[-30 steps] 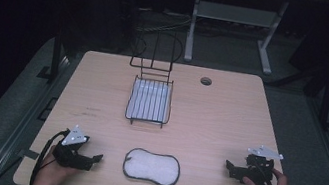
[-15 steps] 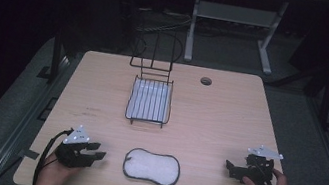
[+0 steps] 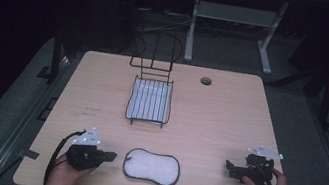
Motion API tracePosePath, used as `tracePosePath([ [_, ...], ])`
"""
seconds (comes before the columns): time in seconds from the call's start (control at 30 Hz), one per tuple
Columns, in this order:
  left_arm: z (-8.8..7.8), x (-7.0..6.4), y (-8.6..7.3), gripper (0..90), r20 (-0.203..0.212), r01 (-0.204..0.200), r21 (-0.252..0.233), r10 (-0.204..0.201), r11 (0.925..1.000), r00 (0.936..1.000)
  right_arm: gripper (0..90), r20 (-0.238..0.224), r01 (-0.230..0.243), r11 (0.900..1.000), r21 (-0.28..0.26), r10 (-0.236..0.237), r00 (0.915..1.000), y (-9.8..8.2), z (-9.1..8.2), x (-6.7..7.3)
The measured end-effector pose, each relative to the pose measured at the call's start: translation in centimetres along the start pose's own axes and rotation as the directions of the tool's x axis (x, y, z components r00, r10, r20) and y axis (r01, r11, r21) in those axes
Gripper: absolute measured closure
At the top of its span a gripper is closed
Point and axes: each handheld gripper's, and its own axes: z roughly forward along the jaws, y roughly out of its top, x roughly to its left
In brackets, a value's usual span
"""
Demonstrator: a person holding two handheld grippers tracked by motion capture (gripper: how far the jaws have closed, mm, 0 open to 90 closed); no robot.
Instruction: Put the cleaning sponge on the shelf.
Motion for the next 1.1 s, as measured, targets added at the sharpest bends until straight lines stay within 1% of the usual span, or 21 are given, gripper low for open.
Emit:
tracePosePath([
  [0.07,0.5,-0.4,0.3,89.7,0.022,-0.007,0.001,0.007,1.0000,0.9997,0.2,0.001,0.002,1.000,-0.001,-0.002,1.0000,0.0,0.0,0.0],
  [0.2,1.6,-1.5,1.0,89.7,0.058,-0.036,0.013,0.035,0.9993,0.9977,0.2,0.001,0.002,1.000,-0.001,-0.002,1.0000,0.0,0.0,0.0],
  [0.33,2.4,-2.1,1.4,89.7,0.079,-0.047,0.020,0.046,0.9987,0.9959,0.2,0.001,0.002,1.000,-0.001,-0.002,1.0000,0.0,0.0,0.0],
  [0.5,3.2,-2.4,1.5,89.7,0.093,-0.062,0.040,0.058,0.9973,0.9940,0.2,0.001,0.002,1.000,-0.001,-0.002,1.0000,0.0,0.0,0.0],
  [0.7,3.8,-2.4,1.5,89.7,0.090,-0.075,0.061,0.070,0.9953,0.9935,0.2,0.001,0.002,1.000,-0.001,-0.002,1.0000,0.0,0.0,0.0],
  [0.73,3.9,-2.3,1.5,89.7,0.090,-0.069,0.058,0.064,0.9959,0.9939,0.2,0.001,0.002,1.000,-0.001,-0.002,1.0000,0.0,0.0,0.0],
  [0.97,4.2,-1.7,1.9,89.7,0.064,-0.079,0.060,0.075,0.9951,0.9951,0.2,0.001,0.001,1.000,-0.001,-0.001,1.0000,0.0,0.0,0.0],
  [1.1,4.4,-1.2,2.3,89.7,0.038,-0.087,0.068,0.084,0.9939,0.9957,0.2,0.001,0.002,1.000,-0.001,-0.002,1.0000,0.0,0.0,0.0],
])
